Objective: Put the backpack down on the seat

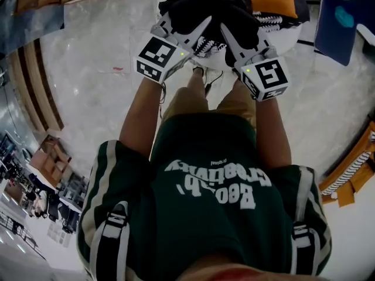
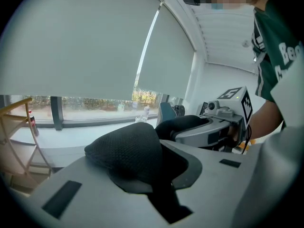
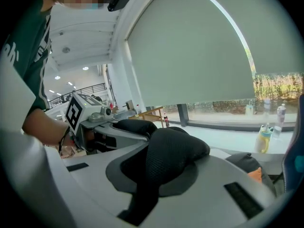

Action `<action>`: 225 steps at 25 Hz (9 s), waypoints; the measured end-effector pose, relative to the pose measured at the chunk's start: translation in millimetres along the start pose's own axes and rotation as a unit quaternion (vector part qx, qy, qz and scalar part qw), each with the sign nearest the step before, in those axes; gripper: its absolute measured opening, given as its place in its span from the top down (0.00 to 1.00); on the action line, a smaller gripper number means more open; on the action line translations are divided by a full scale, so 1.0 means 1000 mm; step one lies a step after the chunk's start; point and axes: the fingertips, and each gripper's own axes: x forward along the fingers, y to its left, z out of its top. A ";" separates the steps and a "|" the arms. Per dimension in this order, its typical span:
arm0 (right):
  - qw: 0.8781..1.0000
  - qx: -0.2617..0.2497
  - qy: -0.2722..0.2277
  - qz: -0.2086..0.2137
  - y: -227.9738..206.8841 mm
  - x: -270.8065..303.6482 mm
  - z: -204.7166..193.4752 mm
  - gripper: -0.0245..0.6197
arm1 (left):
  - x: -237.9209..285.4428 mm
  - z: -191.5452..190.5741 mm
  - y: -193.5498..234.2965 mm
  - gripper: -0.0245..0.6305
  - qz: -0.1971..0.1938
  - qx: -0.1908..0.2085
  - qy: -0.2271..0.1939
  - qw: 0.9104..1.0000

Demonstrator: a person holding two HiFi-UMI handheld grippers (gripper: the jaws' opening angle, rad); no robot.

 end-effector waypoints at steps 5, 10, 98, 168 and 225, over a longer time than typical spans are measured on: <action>0.999 0.018 0.039 0.004 -0.022 0.055 -0.042 0.87 | 0.021 -0.054 0.044 0.86 -0.013 -0.026 0.041 0.999; 0.998 0.022 0.062 0.012 -0.055 0.096 -0.083 0.87 | 0.057 -0.098 0.073 0.86 -0.016 -0.044 0.061 0.997; 0.984 0.011 0.046 -0.169 0.050 -0.056 -0.068 0.52 | -0.079 -0.075 -0.038 0.42 0.084 -0.017 0.040 0.996; 0.965 -0.180 -0.150 -0.120 0.312 -0.310 0.019 0.91 | -0.329 0.022 -0.306 0.93 0.164 0.125 -0.135 0.969; 0.962 -0.189 -0.146 -0.131 0.293 -0.309 0.019 0.91 | -0.312 0.032 -0.303 0.93 0.168 0.135 -0.136 0.967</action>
